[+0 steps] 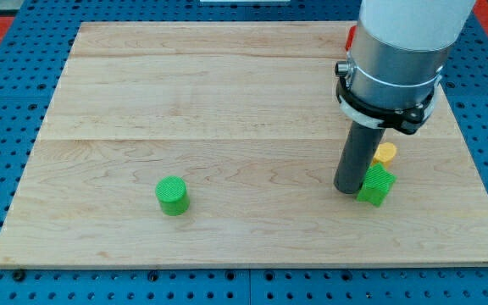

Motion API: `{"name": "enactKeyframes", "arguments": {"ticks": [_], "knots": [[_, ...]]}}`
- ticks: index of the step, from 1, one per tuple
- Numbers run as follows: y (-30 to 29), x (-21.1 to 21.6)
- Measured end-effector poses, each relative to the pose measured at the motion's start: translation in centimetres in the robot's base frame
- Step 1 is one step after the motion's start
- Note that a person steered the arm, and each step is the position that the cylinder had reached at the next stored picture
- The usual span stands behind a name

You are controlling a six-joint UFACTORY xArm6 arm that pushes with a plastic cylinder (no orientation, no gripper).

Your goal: Nudge the green star up a bit

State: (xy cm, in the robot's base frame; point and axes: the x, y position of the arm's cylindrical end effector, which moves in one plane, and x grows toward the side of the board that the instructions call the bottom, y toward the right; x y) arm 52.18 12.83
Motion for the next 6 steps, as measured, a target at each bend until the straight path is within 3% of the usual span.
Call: {"name": "enactKeyframes", "arguments": {"ticks": [3,4,5,6], "knots": [[1.4,0.9],[3.4,6.3],[10.8,4.5],[9.2,1.6]]}}
